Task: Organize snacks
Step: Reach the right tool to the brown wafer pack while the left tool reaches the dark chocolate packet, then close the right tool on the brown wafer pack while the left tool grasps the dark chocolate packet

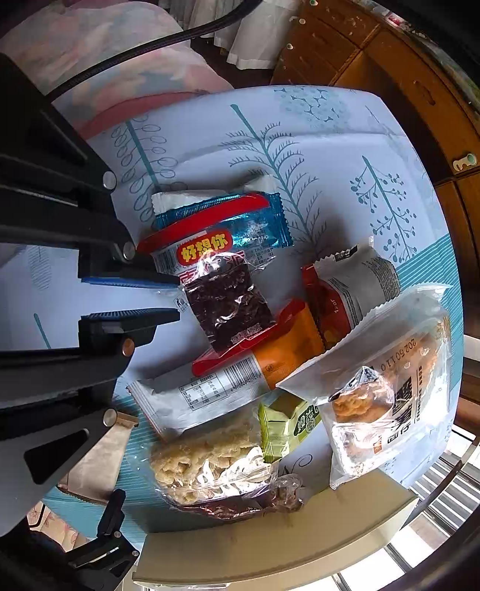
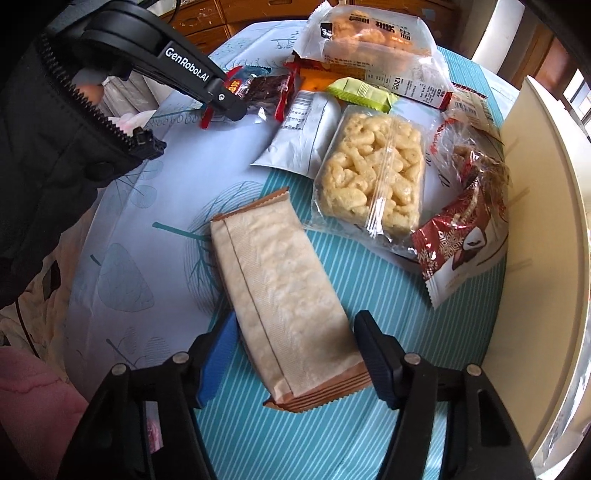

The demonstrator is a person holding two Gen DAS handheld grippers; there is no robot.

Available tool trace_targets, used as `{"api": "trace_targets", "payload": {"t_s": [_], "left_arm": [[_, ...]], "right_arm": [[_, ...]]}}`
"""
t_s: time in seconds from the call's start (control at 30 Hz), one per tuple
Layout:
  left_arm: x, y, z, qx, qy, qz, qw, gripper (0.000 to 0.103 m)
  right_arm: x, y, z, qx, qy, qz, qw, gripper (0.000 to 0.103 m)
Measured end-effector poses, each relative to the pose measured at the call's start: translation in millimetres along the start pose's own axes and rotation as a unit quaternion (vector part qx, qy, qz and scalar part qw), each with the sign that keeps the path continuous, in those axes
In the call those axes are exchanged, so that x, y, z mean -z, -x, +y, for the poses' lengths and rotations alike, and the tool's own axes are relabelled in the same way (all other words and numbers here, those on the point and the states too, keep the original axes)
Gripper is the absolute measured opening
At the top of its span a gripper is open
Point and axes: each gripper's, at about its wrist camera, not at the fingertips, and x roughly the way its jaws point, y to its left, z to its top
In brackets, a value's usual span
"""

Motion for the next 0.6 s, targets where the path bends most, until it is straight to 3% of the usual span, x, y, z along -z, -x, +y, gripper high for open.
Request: {"api": "trace_targets", "payload": {"t_s": [0.07,0.13,0.2,0.27,0.33,0.6], "left_arm": [[0,3,4,0.006,-0.005,-0.007,0.9999,0.011],[6,10,5,0.004,-0.009,-0.014,0.9999,0.025],[4,17,7,-0.006,-0.018,-0.022,0.9996,0.031],[2,21,5,-0.011,-0.032,-0.027,0.9991,0.042],[-2,22,3,-0.019,-0.047,-0.032,0.9982,0.067],[-14,3,-21,-0.060,-0.114,-0.029,0.9913,0.071]], "right_arm": [[1,4,1,-0.002,-0.004,-0.004,1.000,0.063],[4,10,6,-0.002,-0.004,-0.009,1.000,0.060],[6,13,11,-0.001,-0.008,-0.012,1.000,0.060],[11,15,12,0.000,-0.012,-0.014,1.000,0.059],[13,16,13,0.000,-0.019,-0.017,1.000,0.059],[26,21,30,-0.002,-0.042,-0.026,0.999,0.059]]}}
